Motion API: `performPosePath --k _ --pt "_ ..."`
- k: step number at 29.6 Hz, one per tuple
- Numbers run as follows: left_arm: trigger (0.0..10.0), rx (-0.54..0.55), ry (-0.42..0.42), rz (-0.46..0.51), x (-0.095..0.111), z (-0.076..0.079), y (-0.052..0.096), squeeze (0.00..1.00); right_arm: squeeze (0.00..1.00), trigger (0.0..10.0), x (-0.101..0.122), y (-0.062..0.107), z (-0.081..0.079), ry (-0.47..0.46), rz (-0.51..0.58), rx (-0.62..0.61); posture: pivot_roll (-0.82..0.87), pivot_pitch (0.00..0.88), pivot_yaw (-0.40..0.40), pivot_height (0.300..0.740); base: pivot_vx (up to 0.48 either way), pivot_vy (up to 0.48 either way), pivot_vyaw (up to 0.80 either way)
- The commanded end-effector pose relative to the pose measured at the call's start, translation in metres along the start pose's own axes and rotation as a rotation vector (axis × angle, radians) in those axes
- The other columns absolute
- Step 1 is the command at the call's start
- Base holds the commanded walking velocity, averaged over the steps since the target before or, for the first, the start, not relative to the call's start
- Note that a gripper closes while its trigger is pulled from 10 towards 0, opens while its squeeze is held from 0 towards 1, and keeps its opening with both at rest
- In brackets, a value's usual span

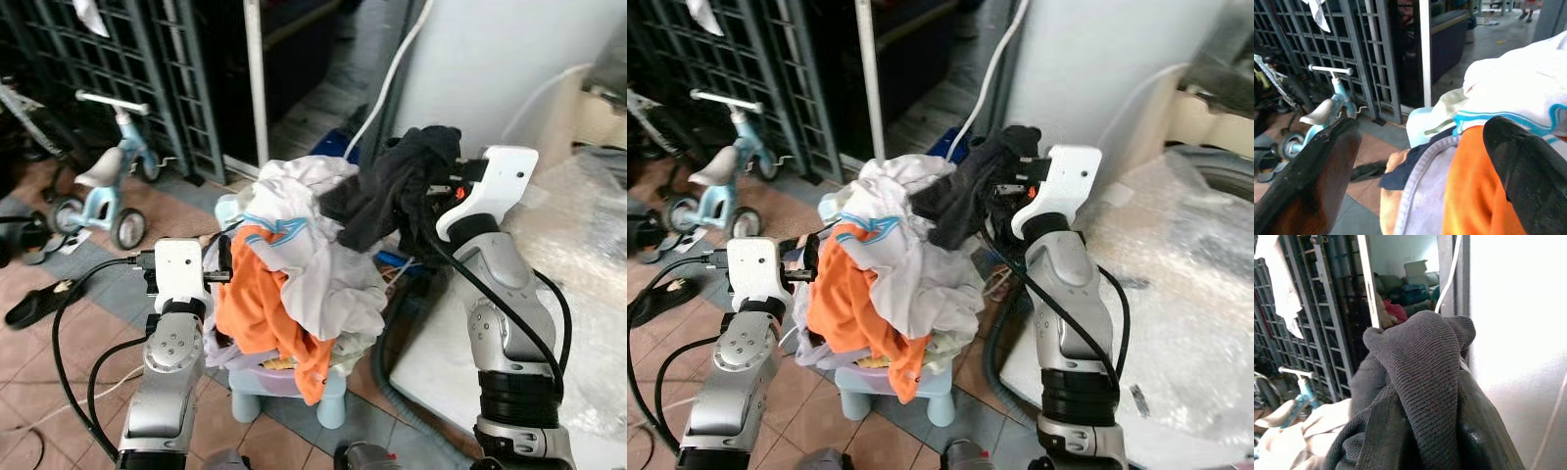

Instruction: Clothes washing

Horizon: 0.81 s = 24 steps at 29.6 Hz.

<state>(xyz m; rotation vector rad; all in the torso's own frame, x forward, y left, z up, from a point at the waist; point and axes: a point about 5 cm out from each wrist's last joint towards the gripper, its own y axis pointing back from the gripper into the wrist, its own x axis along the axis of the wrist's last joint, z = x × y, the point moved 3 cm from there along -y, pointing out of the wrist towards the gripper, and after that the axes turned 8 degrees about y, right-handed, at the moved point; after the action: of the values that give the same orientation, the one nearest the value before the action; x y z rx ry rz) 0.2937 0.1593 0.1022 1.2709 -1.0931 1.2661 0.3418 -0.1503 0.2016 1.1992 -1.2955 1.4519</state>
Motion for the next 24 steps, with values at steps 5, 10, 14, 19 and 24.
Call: performPosePath --k 5,10,14,19,24 --pt "10.0 0.007 -0.01 0.004 -0.0001 -0.0012 -0.0011 0.0 0.0 10.0 0.012 -0.0027 -0.008 0.019 0.048 0.034 -0.05 0.0 -0.008 0.74 0.0 -0.262 0.0" --pt "10.0 0.004 -0.018 0.005 0.0004 -0.0016 -0.0021 0.0 0.0 10.0 0.0137 -0.0041 -0.0087 0.025 0.056 0.032 -0.06 0.0 -0.006 0.74 0.0 -0.273 -0.43" --pt "10.0 -0.005 -0.002 0.016 0.0022 -0.0002 -0.0014 0.0 0.0 10.0 0.0146 -0.0049 -0.0081 0.029 0.06 0.031 -0.06 0.0 -0.007 0.74 0.0 -0.364 -0.54" --pt "10.0 -0.007 -0.004 0.015 0.0019 0.0013 -0.003 0.0 0.0 10.0 0.0147 -0.0066 -0.0084 0.036 0.058 0.035 -0.07 0.0 -0.009 0.74 0.0 -0.381 -0.55" --pt "10.0 -0.007 0.003 0.019 0.0031 0.0026 -0.0045 0.0 0.0 10.0 0.0163 -0.0075 -0.0086 0.044 0.065 0.035 -0.07 0.0 -0.011 0.74 0.0 -0.381 -0.54"
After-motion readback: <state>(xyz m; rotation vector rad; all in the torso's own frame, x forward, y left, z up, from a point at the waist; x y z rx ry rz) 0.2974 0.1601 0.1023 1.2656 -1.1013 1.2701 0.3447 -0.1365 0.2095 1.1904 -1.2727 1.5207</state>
